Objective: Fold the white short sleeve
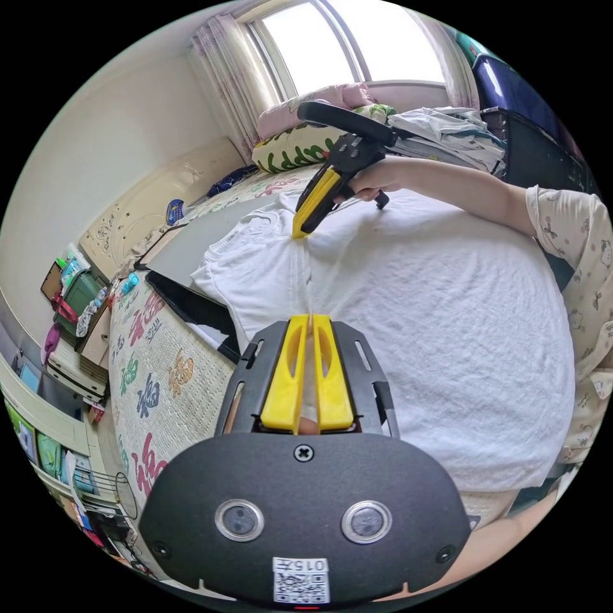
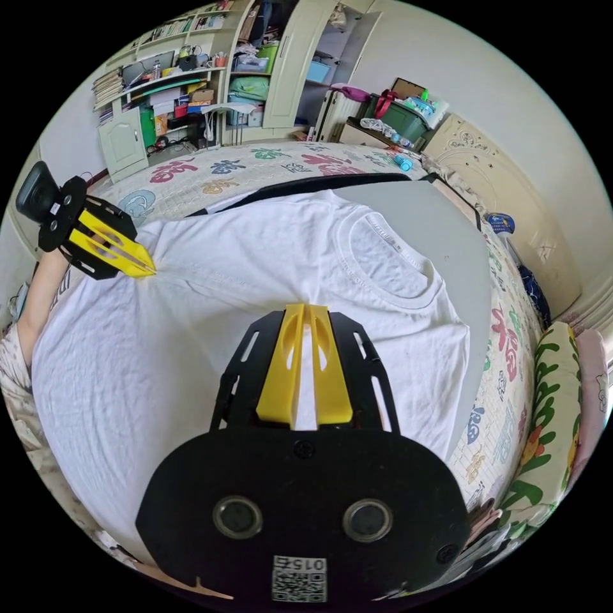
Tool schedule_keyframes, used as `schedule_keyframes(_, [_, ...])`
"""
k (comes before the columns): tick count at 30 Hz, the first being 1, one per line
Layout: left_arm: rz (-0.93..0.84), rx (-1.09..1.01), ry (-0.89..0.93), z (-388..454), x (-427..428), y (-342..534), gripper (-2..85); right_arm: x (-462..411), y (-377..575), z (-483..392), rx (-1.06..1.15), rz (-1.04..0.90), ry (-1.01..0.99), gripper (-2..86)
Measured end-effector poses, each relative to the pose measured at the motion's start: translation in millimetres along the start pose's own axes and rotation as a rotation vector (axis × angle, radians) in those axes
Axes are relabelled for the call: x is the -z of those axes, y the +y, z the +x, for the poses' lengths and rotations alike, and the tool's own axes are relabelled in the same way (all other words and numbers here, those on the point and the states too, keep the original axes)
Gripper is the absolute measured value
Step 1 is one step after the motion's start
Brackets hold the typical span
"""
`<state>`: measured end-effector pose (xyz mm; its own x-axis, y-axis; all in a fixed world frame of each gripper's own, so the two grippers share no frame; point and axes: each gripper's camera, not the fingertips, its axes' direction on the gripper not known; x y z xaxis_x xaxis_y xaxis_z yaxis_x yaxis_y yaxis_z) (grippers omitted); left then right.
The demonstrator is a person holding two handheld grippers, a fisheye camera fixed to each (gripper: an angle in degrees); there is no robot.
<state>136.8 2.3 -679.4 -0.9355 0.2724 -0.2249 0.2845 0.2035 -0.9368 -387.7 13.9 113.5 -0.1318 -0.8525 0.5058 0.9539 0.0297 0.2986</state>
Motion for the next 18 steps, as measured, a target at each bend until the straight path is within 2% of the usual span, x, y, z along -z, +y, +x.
schedule_keyframes(7, [0.005,0.005,0.008,-7.7,-2.9,21.1,0.6,9.1,-25.3,-24.3,0.0,0.003,0.008,1.5])
schedule_keyframes(11, [0.015,0.009,0.062,-20.4,3.9,42.4,1.1,28.4,-42.4,-12.6,-0.032,-0.014,-0.076,4.7])
schedule_keyframes(13, [0.052,0.021,0.113,-31.1,17.2,57.0,1.4,54.4,-43.2,8.4,-0.084,0.052,-0.119,5.7])
schedule_keyframes(16, [0.206,0.124,0.123,-61.5,54.0,84.7,2.1,109.9,-35.8,64.2,-0.28,0.25,-0.167,6.4])
schedule_keyframes(18, [0.308,0.34,0.045,-111.5,70.2,101.9,3.4,135.5,-27.6,116.0,-0.462,0.408,-0.19,7.2])
